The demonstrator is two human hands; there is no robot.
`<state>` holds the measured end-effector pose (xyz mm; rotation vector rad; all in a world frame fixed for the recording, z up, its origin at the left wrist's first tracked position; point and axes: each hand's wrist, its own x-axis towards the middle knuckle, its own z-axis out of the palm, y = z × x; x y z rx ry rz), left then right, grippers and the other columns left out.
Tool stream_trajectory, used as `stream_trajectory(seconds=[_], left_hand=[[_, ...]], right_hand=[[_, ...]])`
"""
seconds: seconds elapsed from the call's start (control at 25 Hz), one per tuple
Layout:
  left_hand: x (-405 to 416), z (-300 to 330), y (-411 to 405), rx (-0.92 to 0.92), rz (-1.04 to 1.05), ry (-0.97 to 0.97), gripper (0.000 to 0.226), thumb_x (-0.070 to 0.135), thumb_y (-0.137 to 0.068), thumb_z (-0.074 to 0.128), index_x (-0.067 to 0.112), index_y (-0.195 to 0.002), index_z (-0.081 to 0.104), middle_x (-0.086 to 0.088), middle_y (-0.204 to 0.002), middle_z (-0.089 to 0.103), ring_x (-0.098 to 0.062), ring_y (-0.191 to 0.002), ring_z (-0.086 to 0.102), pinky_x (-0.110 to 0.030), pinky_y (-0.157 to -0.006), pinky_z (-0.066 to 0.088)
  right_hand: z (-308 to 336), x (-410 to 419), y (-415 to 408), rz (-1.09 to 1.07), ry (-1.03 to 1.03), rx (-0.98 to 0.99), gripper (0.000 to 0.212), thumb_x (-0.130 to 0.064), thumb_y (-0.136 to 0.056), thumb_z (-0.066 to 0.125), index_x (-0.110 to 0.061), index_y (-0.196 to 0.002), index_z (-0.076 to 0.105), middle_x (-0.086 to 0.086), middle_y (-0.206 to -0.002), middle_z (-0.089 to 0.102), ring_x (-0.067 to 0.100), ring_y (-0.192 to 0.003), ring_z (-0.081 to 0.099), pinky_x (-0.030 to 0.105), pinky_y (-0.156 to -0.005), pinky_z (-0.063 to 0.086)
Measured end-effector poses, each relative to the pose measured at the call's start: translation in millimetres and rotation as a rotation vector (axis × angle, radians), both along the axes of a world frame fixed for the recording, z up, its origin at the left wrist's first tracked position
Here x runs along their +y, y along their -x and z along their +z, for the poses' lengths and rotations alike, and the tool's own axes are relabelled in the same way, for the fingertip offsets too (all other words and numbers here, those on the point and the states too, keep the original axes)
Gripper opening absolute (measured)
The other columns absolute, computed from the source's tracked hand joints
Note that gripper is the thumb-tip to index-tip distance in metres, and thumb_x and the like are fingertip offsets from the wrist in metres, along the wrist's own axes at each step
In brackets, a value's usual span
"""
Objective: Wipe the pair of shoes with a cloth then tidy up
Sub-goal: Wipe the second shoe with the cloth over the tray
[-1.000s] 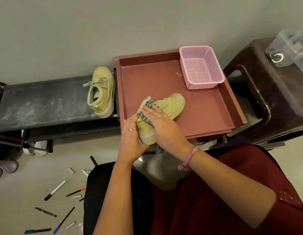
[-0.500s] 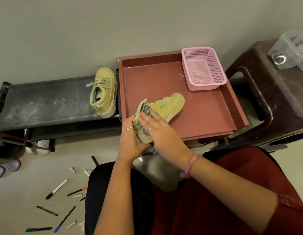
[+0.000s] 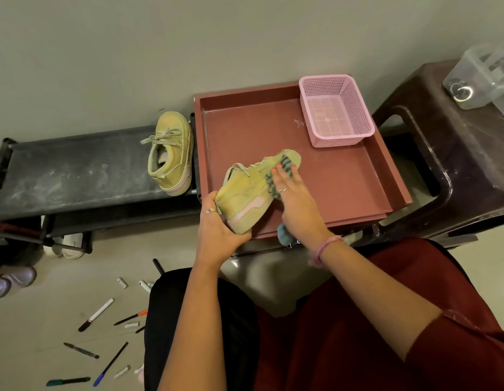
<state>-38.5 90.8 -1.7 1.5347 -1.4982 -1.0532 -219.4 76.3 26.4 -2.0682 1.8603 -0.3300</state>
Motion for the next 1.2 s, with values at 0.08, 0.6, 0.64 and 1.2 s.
stream_trajectory(seconds=[0.08,0.6,0.64,1.2], left_hand=[[0,1,-1,0.028,0.015,-0.015,0.093,0.006,-0.052,0.09,0.027,-0.123,0.034,-0.004,-0.12,0.053,-0.003,-0.103,0.059,-0.008,-0.078,0.045],[3,8,4,0.09,0.043,-0.053,0.083,-0.009,-0.059,0.084,0.014,-0.121,0.033,0.011,-0.109,0.049,0.024,-0.092,0.051,-0.001,-0.072,0.042],[2,7,4,0.097,0.04,-0.06,0.084,-0.009,-0.059,0.084,0.014,-0.121,0.033,0.012,-0.109,0.05,0.024,-0.093,0.051,-0.001,-0.072,0.042],[2,8,6,0.06,0.026,-0.063,0.085,-0.002,-0.058,0.086,0.022,-0.121,0.033,0.001,-0.114,0.054,0.012,-0.095,0.057,-0.007,-0.074,0.046]], right_hand=[[8,27,-26,0.091,0.01,-0.054,0.092,0.018,-0.073,0.053,-0.015,-0.15,0.016,-0.002,-0.158,0.012,0.022,-0.146,0.003,0.035,-0.112,0.031],[-21,-3,24,0.245,0.182,0.202,0.077,0.012,-0.072,0.061,-0.007,-0.143,0.036,0.01,-0.147,0.041,0.035,-0.136,0.036,0.047,-0.1,0.044],[-19,-7,24,0.214,0.172,0.205,0.077,0.013,-0.072,0.062,-0.008,-0.142,0.038,0.009,-0.146,0.041,0.034,-0.136,0.036,0.047,-0.101,0.044],[19,-28,25,-0.005,-0.041,0.208,0.069,0.01,-0.09,0.035,-0.013,-0.151,0.012,0.003,-0.159,0.012,0.023,-0.146,0.004,0.034,-0.118,0.006]])
